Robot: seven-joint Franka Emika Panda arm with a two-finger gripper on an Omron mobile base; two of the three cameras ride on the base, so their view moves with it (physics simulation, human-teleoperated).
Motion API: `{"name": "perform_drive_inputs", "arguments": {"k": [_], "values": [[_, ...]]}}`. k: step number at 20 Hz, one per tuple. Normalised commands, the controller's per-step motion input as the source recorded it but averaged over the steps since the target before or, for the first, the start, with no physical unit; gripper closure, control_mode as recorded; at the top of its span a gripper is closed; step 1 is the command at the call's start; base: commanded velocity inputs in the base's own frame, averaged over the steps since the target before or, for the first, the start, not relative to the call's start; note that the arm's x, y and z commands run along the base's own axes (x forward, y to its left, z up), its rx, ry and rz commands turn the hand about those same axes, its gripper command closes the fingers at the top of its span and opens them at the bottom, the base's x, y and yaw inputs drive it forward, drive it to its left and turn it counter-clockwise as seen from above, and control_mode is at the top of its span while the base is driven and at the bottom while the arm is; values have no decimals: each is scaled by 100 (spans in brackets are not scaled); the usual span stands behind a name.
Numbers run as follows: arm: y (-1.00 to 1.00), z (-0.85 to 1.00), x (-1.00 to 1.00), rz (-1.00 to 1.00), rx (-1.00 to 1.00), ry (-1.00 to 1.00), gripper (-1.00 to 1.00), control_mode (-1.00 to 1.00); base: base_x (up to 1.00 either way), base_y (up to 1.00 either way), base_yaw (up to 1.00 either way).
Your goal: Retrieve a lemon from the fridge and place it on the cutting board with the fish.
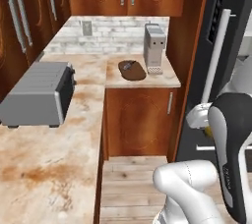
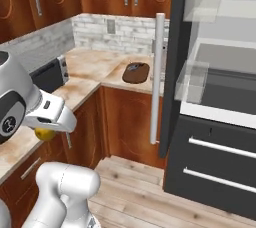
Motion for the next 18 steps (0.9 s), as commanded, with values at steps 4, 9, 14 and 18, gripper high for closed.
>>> {"name": "perform_drive_inputs", "arguments": {"k": [4,9,14,18], "values": [[0,0,0,0,0,0,100,100,77,0,1],[0,0,0,0,0,0,100,100,74,6,0],[0,0,0,0,0,0,100,100,56,20,0],[0,0,0,0,0,0,100,100,47,28,-1]]}}
